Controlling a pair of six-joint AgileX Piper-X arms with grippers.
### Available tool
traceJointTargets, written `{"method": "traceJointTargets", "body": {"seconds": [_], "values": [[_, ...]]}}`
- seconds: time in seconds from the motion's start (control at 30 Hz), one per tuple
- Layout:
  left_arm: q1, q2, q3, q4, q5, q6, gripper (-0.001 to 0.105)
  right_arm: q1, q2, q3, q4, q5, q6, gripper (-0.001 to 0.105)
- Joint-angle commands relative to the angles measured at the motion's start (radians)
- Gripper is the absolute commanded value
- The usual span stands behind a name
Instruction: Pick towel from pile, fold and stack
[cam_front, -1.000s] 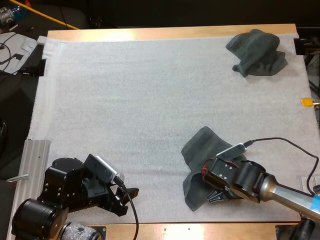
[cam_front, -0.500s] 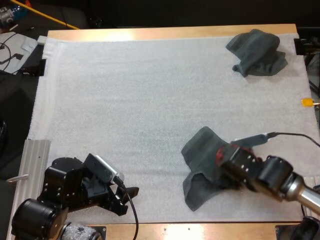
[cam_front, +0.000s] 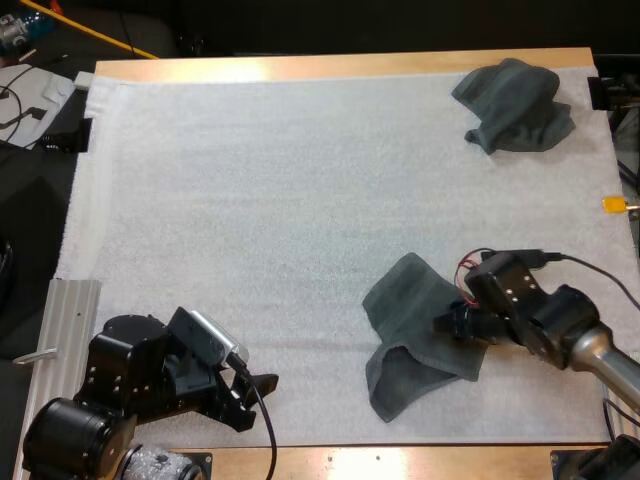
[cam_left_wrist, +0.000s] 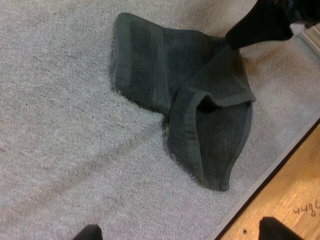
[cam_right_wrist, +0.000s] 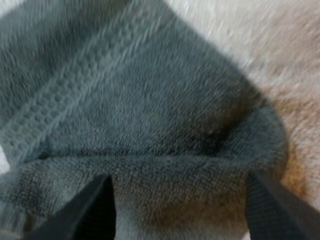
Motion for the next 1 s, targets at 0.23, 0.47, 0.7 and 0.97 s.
{"method": "traceJointTargets", "body": {"seconds": [0.23,0.47,0.7,0.97], "values": [[-0.007,0.001,-0.002,-0.001,0.01,-0.006,0.061,-0.004,0.07,0.0,-0.035,0.009,0.011,0.055],[-0.007,0.003,-0.002,-0.001,0.012,-0.004,0.061,-0.006,0.114,0.002,-0.058,0.018,0.011,0.054],[-0.007,0.0,-0.004,-0.003,0.011,-0.006,0.061,-0.008,0.141,-0.001,-0.077,0.011,0.013,0.04],[-0.008,0.0,-0.002,0.0,0.009,-0.004,0.06,-0.005,0.15,0.0,-0.064,0.026,0.004,0.04]]}}
